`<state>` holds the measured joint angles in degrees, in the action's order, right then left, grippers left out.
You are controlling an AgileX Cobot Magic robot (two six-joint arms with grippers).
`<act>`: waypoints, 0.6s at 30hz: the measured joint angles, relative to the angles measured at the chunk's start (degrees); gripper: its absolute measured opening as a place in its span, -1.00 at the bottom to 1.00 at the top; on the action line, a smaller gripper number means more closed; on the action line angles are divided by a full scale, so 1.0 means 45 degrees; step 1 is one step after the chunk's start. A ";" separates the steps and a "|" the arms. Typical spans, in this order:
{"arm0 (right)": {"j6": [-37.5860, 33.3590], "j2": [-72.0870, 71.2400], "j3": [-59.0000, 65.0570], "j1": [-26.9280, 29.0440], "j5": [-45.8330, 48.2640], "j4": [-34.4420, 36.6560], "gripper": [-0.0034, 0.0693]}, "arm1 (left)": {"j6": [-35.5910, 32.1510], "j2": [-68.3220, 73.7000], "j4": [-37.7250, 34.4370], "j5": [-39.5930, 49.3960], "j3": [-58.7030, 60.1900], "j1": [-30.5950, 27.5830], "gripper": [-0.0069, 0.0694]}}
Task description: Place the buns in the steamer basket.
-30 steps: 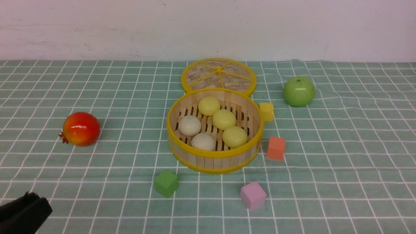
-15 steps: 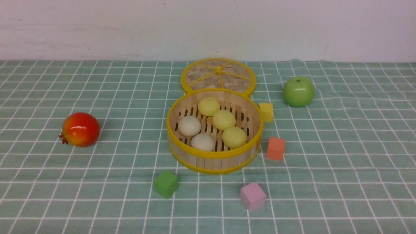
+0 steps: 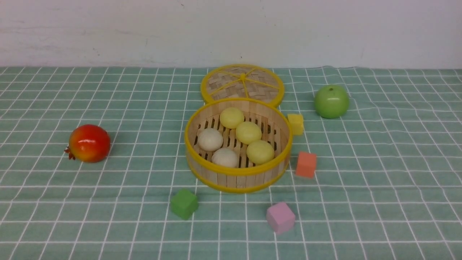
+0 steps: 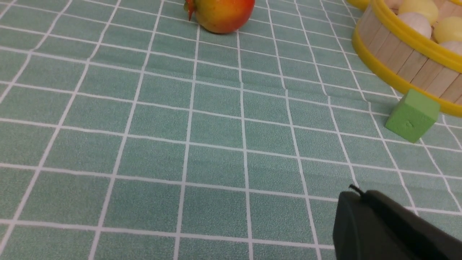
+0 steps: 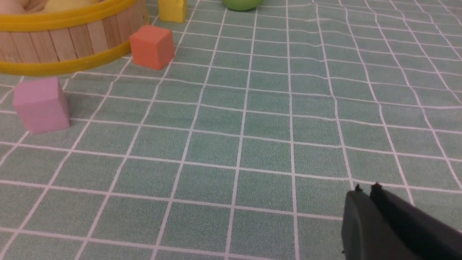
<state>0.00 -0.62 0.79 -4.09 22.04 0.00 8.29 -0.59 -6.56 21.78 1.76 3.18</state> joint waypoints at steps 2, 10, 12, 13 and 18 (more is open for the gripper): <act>0.0000 0.0000 0.0000 0.0000 0.0000 0.0000 -0.81 | 0.0000 0.0000 0.0000 0.0000 0.0000 0.0000 -0.86; 0.0000 0.0000 0.0000 0.0000 0.0000 0.0000 -0.77 | 0.0000 0.0000 0.0000 0.0000 0.0000 0.0000 -0.86; 0.0000 0.0000 0.0000 0.0000 0.0000 0.0000 -0.76 | 0.0000 0.0000 0.0000 0.0000 0.0000 0.0000 -0.86; 0.0000 0.0000 0.0003 0.0000 0.0000 0.0000 -0.76 | 0.0000 0.0000 0.0000 0.0000 0.0000 0.0000 -0.86; 0.0000 0.0000 0.0003 0.0000 0.0000 0.0000 -0.73 | 0.0000 0.0000 0.0000 0.0000 0.0000 0.0000 -0.86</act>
<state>0.00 -0.62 0.80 -4.09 22.04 0.00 8.29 -0.59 -6.56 21.78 1.76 3.18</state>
